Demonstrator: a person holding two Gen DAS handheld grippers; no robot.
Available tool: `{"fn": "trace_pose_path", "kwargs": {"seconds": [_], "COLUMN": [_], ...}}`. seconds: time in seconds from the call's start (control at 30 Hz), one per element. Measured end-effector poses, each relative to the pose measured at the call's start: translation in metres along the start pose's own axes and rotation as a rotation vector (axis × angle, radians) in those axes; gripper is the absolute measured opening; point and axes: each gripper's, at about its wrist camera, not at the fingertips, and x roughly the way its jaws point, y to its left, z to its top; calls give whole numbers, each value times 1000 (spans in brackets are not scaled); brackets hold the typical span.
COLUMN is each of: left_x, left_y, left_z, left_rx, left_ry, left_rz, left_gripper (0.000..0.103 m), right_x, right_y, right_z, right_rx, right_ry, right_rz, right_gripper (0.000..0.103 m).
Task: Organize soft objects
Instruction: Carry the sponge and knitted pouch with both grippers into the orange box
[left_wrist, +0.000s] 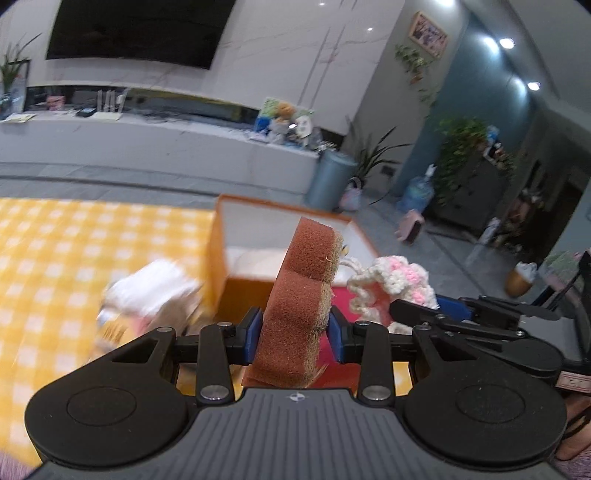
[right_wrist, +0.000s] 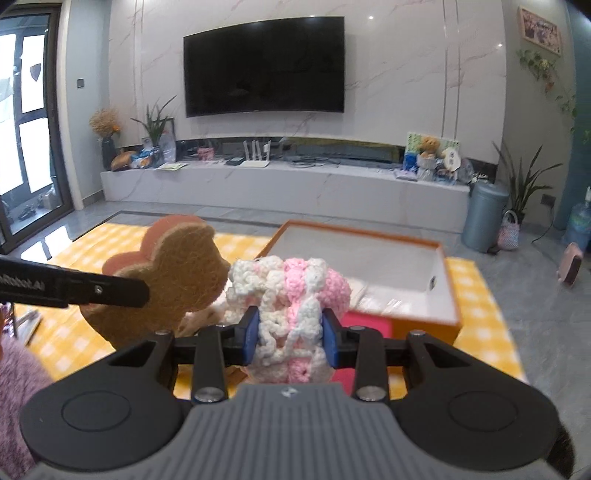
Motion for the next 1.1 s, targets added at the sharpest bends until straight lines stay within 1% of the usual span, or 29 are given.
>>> {"fn": "trace_pose_path", "kwargs": {"seconds": [0.13,0.23,0.33,0.5,0.63,0.73,0.9,1.1], "left_x": [26,48,71,115,143,165,191,205], "left_y": [-11,-21,-25,-23,-14,-7,0,7], "left_z": [30,49,60,73,75,72,65,53], "left_rx": [13,35,42,48,47,49,64,69], "left_ry": [-10,-4,7,40,74,109,155,195], "left_rz": [-39,-64,-88,-85,-65,-63,-51,-39], "left_gripper": [42,42,41,41,41,41,41,40], "right_x": [14,30,53,94,132,159,198,229], "right_y": [-25,-39,-54,-81,-96,-101,-110,-114], "right_z": [31,48,61,74,75,70,58,46], "right_rx": [0,-9,-7,12,10,1,9,12], "right_ry": [-7,3,33,95,169,223,297,359], "right_rz": [-28,-51,-64,-86,-98,-101,-101,-105], "right_gripper": [35,35,35,35,35,35,35,36]}}
